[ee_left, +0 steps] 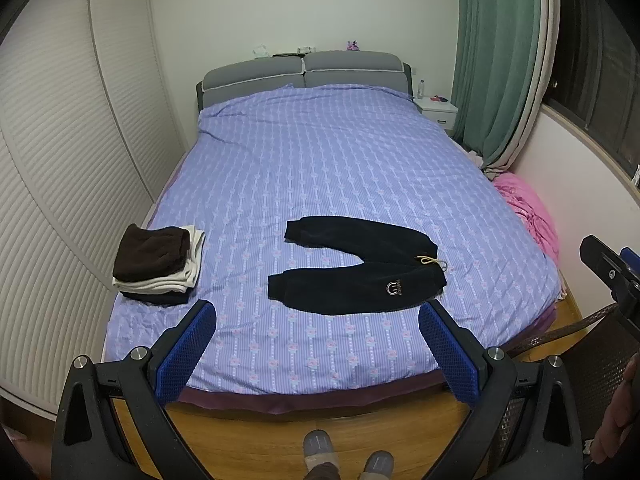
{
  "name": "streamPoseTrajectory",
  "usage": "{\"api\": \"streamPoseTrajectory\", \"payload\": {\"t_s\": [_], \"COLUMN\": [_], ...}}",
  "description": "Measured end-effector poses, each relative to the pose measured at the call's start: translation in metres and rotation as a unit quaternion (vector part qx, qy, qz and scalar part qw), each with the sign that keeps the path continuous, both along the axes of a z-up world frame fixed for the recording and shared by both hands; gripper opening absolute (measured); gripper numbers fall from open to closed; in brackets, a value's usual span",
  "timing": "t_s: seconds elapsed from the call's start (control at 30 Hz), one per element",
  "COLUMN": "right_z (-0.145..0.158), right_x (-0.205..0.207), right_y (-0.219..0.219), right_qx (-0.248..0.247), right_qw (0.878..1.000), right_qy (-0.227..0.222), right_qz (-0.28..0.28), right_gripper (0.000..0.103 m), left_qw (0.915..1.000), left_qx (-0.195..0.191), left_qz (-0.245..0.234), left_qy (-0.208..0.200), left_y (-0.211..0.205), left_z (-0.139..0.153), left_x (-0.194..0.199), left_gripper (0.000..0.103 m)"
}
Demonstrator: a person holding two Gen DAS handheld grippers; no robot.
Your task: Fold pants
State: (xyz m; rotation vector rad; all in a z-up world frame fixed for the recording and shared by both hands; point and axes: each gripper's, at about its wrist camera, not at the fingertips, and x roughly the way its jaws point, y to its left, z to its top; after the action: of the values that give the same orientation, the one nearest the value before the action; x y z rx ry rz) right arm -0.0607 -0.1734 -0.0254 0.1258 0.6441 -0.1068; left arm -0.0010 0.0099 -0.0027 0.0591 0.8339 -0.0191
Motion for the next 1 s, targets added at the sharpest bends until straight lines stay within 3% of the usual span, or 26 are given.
{"api": "streamPoseTrajectory", "payload": {"t_s": [1.0], "right_z": [-0.002], "right_x": [0.011], "right_y": [-0.006], "right_qx": [0.000], "right_qw": [1.000], "right_qy": [0.011], "right_qz": [-0.010], "right_gripper": [0.102], "left_qw": [0.9999], "left_qx": [-0.003], "left_qz": [-0.014], "left_qy": [0.007], "left_y": [-0.010], "left_z": [-0.001], "left_x": [0.012], "left_gripper": [0.103]}}
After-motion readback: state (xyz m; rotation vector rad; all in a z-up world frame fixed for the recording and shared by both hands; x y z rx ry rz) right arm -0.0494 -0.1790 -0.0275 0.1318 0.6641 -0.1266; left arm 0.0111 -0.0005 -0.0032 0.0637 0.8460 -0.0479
